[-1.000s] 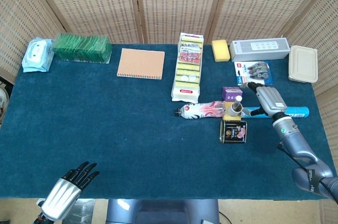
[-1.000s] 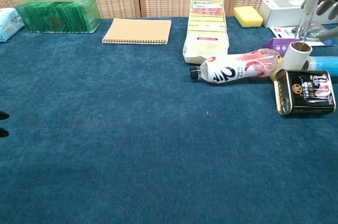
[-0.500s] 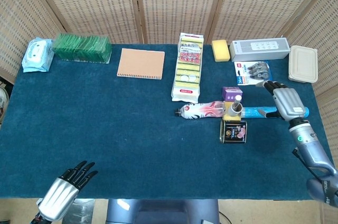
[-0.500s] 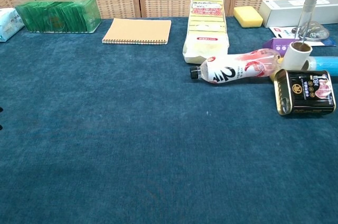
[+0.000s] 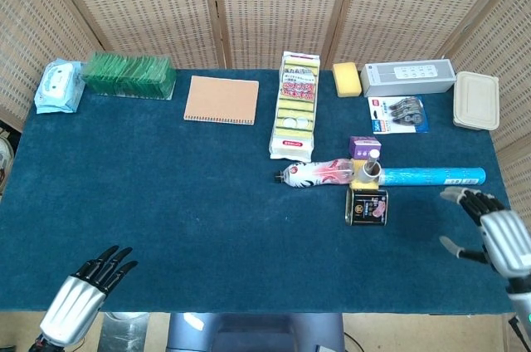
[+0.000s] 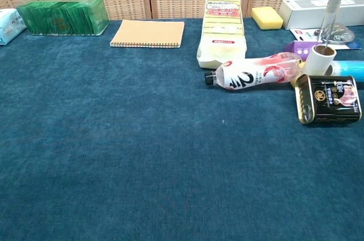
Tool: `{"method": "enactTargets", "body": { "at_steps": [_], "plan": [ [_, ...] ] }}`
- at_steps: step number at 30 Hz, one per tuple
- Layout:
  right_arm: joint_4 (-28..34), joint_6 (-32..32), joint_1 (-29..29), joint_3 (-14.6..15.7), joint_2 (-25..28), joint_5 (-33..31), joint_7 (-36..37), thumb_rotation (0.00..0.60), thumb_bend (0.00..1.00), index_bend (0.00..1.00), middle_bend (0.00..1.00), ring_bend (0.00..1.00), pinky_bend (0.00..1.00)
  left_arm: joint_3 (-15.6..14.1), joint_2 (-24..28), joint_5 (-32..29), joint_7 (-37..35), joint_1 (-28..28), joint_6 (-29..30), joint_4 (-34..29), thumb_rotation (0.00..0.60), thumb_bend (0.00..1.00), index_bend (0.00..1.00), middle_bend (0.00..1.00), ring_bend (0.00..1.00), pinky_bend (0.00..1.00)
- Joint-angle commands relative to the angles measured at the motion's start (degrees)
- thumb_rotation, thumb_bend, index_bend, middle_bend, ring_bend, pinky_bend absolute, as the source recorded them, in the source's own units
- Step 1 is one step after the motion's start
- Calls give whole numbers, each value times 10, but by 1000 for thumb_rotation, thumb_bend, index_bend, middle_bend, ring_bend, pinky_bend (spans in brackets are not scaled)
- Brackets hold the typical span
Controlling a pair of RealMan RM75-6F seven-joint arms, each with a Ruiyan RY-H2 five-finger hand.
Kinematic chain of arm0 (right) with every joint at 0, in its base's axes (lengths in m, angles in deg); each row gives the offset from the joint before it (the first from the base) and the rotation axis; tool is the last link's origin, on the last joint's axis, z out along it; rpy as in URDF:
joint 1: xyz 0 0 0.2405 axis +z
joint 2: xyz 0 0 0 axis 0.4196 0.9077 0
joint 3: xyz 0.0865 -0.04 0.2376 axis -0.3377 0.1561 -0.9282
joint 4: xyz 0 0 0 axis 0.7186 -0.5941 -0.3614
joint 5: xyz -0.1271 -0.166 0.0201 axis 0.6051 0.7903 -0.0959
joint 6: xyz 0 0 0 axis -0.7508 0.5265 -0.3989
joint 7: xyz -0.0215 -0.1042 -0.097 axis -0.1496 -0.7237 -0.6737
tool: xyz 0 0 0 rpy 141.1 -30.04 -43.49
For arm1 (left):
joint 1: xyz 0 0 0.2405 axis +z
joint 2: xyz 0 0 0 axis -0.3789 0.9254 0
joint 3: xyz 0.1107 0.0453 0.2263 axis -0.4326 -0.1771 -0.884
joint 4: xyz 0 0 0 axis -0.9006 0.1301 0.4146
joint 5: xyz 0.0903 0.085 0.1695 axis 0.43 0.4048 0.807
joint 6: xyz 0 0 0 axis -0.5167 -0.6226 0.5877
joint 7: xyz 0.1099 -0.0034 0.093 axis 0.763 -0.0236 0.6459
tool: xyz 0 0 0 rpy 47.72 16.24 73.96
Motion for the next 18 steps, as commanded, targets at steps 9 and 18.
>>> {"method": "enactTargets", "body": {
  "at_steps": [9,18],
  "plan": [
    [19,62,-59,41,6,73,-53,600,248,234,265,245,257,10,35,-30,-25,9,13,-22,600,281,221,178,158,398],
    [13,45,-62,36,2,62,-56,600,248,234,265,245,257,11,48,-37,-12,10,-5,-40,600,281,221,178,158,387]
  ]
}}
